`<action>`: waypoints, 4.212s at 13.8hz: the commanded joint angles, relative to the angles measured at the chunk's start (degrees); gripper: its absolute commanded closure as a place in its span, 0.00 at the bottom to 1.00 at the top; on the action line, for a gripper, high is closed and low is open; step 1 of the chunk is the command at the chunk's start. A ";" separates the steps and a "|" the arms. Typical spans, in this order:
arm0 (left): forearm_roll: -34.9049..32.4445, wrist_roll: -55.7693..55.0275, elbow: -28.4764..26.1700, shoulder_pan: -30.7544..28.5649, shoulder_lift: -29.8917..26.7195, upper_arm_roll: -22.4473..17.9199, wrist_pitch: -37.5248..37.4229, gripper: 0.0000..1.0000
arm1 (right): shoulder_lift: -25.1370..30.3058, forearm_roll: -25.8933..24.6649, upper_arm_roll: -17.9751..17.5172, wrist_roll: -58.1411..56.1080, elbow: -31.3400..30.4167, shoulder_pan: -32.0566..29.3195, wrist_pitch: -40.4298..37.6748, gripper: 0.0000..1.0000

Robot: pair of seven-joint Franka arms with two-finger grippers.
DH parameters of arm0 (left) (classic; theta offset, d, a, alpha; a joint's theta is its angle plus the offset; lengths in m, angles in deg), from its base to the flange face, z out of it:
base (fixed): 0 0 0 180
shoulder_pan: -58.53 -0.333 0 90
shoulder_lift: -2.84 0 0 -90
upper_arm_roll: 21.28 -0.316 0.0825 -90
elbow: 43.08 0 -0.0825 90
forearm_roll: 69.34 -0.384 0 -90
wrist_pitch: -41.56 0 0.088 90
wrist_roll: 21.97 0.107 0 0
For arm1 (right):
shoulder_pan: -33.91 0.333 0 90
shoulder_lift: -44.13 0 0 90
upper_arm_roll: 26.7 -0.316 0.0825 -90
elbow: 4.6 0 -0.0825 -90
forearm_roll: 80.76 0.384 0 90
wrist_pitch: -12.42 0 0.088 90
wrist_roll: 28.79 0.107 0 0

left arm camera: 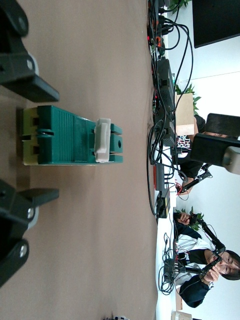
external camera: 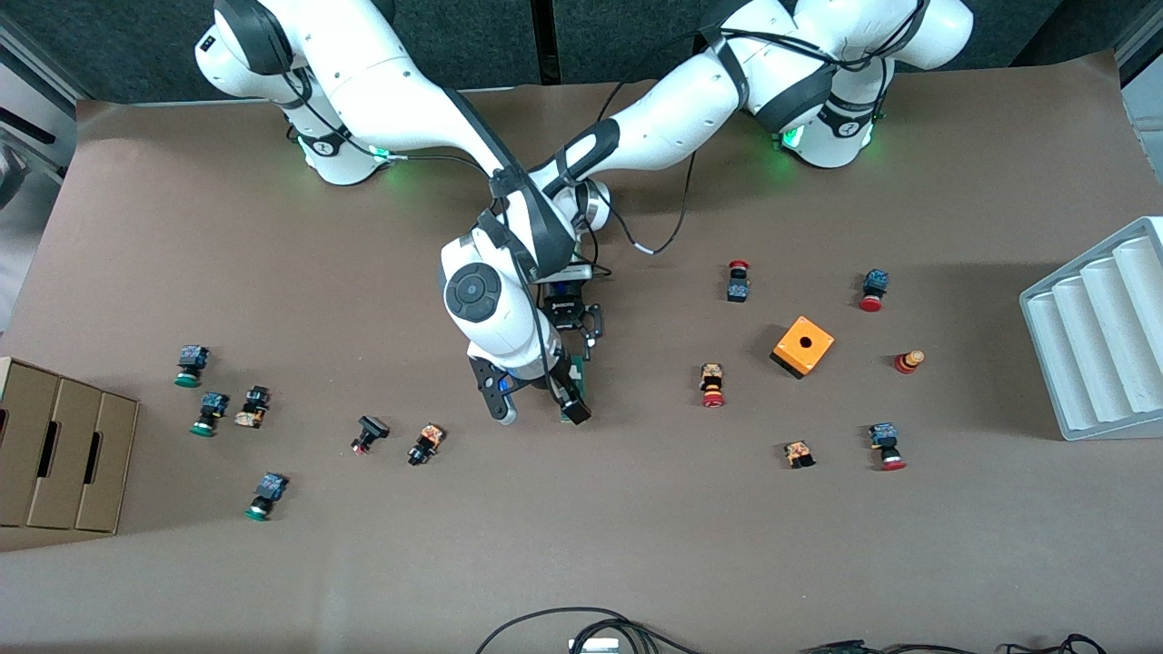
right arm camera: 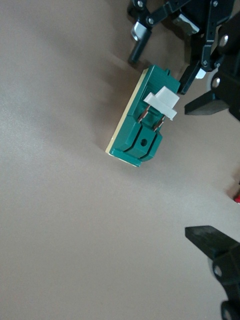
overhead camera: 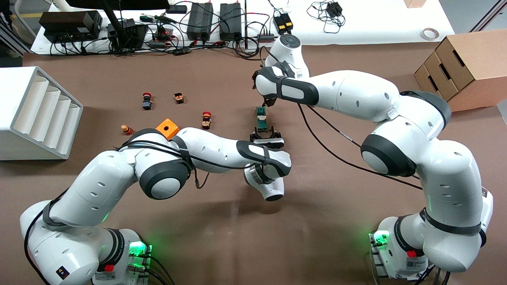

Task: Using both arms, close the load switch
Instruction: 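Position the right gripper fingers around the white toggle of the switch, then push the white toggle over with the right gripper fingers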

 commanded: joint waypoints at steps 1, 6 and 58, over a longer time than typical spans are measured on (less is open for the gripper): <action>0.62 -0.12 -1.27 0.08 -1.38 -0.28 -0.47 0.29 | -1.62 2.05 1.19 0.25 1.96 0.80 0.54 0.01; 0.71 -0.21 -1.36 -0.01 -1.64 -0.28 -0.47 0.37 | -2.15 2.05 1.19 0.25 1.96 1.07 0.63 0.01; 0.62 -0.03 -1.63 0.08 -1.38 -0.46 -1.35 0.45 | 2.77 3.55 -2.42 1.05 -13.77 3.35 10.82 0.50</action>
